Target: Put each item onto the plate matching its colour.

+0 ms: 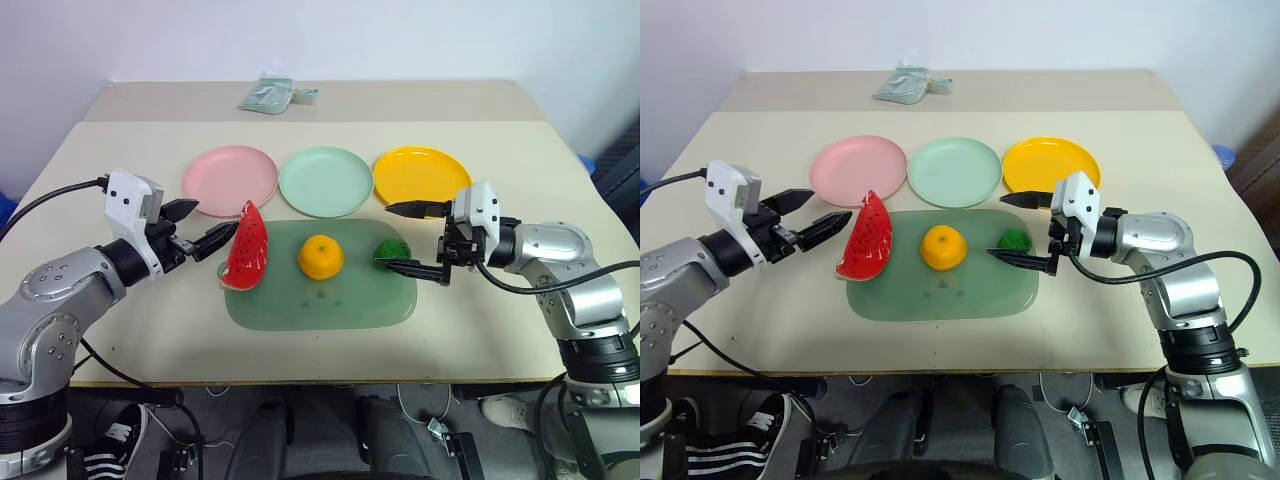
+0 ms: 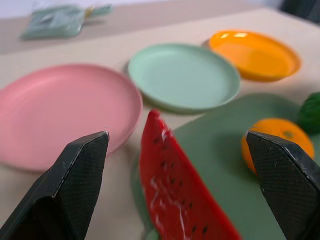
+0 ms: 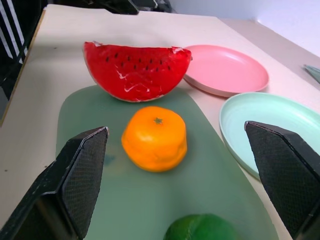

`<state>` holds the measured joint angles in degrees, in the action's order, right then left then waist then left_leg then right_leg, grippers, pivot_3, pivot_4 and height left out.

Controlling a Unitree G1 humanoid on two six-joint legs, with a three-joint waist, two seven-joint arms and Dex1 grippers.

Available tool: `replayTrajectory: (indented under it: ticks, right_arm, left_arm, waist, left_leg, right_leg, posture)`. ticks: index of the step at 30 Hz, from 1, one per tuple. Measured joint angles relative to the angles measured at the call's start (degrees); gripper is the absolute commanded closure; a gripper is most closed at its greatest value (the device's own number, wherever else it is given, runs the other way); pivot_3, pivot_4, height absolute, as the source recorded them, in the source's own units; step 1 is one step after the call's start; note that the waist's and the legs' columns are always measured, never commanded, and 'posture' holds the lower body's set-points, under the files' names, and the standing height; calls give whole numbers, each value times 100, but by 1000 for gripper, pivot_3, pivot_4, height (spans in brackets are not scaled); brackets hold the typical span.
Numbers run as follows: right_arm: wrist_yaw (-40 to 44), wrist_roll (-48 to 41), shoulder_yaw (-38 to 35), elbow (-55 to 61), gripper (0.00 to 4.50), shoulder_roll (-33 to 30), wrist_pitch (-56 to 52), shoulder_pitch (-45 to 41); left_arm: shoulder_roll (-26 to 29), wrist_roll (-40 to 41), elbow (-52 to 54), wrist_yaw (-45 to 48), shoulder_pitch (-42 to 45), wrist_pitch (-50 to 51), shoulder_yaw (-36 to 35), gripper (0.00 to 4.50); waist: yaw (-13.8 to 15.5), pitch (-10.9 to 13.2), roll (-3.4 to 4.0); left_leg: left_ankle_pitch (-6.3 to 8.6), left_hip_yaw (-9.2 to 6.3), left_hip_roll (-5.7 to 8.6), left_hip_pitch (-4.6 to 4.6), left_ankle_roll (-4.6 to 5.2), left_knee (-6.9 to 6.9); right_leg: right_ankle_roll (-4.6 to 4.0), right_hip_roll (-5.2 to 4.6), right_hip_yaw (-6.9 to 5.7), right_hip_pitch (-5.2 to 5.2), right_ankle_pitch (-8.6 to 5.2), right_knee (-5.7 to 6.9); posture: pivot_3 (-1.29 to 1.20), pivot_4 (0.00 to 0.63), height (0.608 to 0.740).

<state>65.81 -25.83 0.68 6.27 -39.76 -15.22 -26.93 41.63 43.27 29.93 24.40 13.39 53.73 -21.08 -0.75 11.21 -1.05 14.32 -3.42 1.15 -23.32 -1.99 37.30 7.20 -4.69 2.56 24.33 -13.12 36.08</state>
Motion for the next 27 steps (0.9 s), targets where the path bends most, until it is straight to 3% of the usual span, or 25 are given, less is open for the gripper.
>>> replayTrajectory:
  ticks: [6,17,23,27]
  right_arm:
    - [100,-11,96,2,34,77,48,-95]
    - [-35,-153,107,503,34,214,-76,-223]
    - [-153,-153,78,549,34,212,-77,-24]
    - [-242,-152,73,603,0,212,-79,8]
  left_arm:
    - [-291,-273,454,-1107,-21,601,214,0]
    - [-1266,-370,333,-1904,365,1081,703,0]
    - [-1315,-563,177,-1968,503,1296,1107,0]
    - [-1426,-598,133,-1972,608,1458,1163,1334]
  waist:
    - [0,0,0]
    - [10,-1,-3]
    - [3,-2,-3]
    - [8,-1,-3]
  left_leg:
    - [0,0,0,1,0,-1]
    - [0,-1,3,-1,-1,1]
    - [0,0,2,0,-1,0]
    - [-1,-1,2,0,-1,0]
  right_leg:
    - [0,1,0,0,0,0]
    - [0,0,-1,0,0,0]
    - [-1,1,0,0,0,-1]
    - [-1,1,0,-1,0,-1]
  posture:
    - [0,150,738]
    - [0,150,738]
    - [0,150,738]
    - [0,150,738]
